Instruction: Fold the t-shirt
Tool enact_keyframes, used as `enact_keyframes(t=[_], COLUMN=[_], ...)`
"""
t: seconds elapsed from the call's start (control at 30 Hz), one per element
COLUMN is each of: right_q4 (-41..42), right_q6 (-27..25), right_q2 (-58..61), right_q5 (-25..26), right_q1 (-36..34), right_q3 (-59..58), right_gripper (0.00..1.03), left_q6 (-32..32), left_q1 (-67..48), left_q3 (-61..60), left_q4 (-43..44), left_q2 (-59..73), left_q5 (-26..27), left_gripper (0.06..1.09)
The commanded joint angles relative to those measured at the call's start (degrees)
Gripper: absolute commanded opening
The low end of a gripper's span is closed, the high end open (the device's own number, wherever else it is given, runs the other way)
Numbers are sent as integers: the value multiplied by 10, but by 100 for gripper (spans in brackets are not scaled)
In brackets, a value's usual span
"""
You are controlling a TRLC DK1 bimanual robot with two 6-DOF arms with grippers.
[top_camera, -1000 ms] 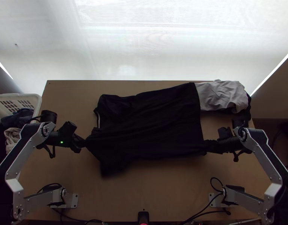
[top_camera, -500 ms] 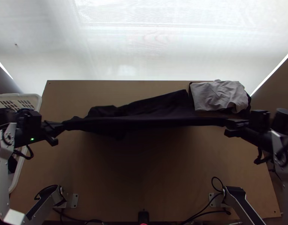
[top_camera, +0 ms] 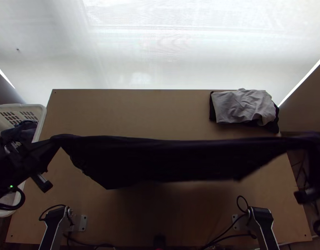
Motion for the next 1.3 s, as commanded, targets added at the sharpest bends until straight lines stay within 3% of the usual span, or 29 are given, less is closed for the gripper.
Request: enact_keyframes(t=[0.0, 0.3, 0.53, 0.7, 0.87, 1.1, 1.27], right_q4=[55, 120, 205, 215, 166, 34, -83], right_q6=[17, 41, 49, 70, 87, 105, 124], right_q2=[-63, -109, -119, -121, -109, -67, -47], right_q5=[3, 5, 24, 23, -9, -46, -76], right_q1=[-21, -22, -28, -29, -26, -13, -12], right_q3=[21, -9, -35, -27, 2, 70, 85], right_gripper=[3, 3, 3, 3, 3, 3, 3], left_q6=[-54, -89, -162, -226, -330, -415, -507], left_q1=[-37, -69, -54, -40, -38, -44, -84], left_q3=[59, 123, 198, 187, 187, 198, 165], left_q4=[16, 60, 173, 226, 227, 165, 164], left_q2=[-16, -19, -13, -28, -31, -6, 1], left_q5=[3, 2, 0, 2, 100, 233, 262], left_gripper=[10, 10, 10, 10, 10, 10, 10])
